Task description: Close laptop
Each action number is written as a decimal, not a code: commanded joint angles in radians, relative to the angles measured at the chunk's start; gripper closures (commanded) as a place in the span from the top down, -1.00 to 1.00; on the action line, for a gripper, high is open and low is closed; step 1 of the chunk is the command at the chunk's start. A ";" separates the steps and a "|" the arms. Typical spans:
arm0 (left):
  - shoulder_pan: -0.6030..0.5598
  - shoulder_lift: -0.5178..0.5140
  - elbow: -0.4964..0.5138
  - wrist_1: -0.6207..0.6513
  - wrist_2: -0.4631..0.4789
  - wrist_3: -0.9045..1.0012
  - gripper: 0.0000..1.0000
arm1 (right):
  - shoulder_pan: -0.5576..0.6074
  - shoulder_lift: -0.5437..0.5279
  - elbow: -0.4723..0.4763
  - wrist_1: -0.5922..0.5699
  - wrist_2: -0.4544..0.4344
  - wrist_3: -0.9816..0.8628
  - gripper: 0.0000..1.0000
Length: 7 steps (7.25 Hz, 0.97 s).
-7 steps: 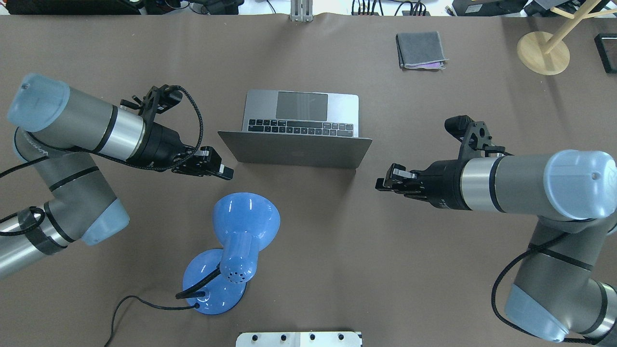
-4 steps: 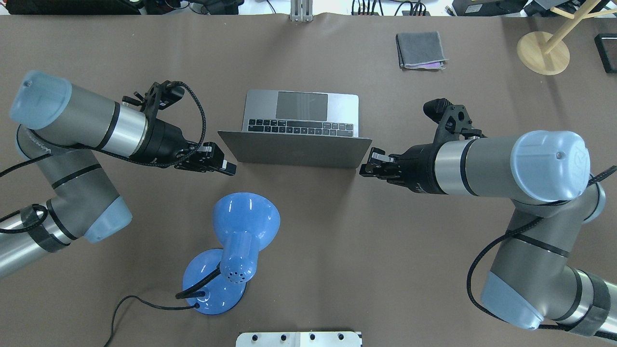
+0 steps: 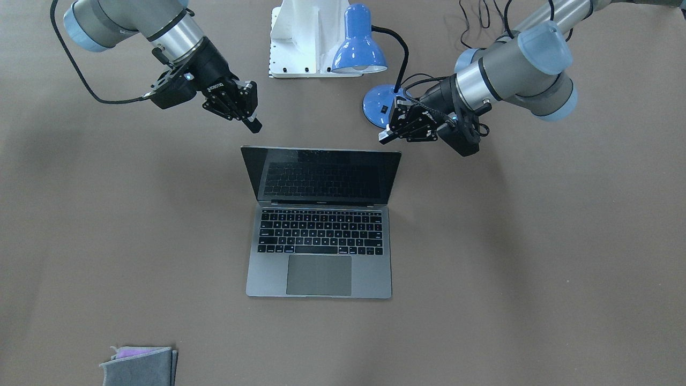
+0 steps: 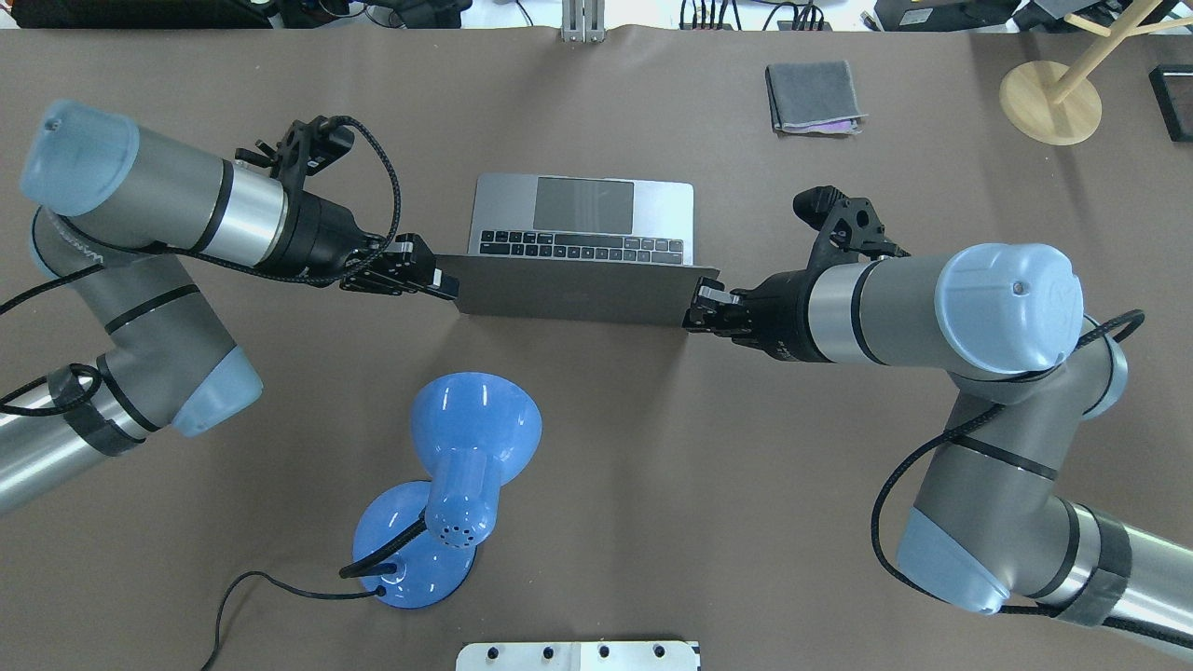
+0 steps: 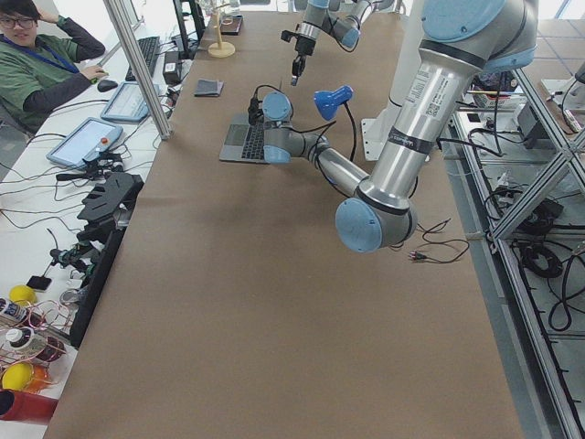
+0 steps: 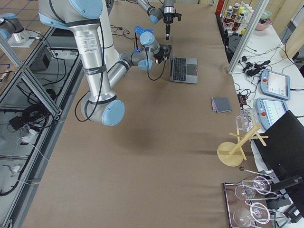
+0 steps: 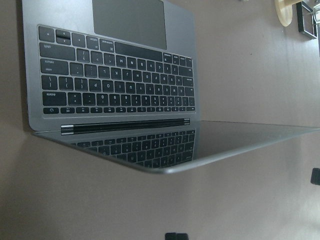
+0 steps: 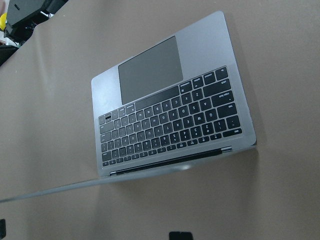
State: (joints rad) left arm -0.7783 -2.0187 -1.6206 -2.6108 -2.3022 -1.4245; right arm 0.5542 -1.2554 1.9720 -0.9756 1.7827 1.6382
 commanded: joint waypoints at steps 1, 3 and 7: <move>-0.028 -0.018 0.010 0.021 0.001 0.003 -1.00 | 0.013 0.013 -0.015 -0.002 -0.005 -0.004 -1.00; -0.045 -0.025 0.030 0.032 0.001 0.045 -1.00 | 0.048 0.036 -0.047 -0.002 -0.003 -0.006 -1.00; -0.048 -0.037 0.056 0.034 0.030 0.052 -1.00 | 0.096 0.085 -0.133 0.001 0.000 -0.009 -1.00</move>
State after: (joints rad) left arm -0.8262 -2.0509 -1.5711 -2.5772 -2.2928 -1.3736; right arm 0.6357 -1.1878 1.8655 -0.9745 1.7811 1.6293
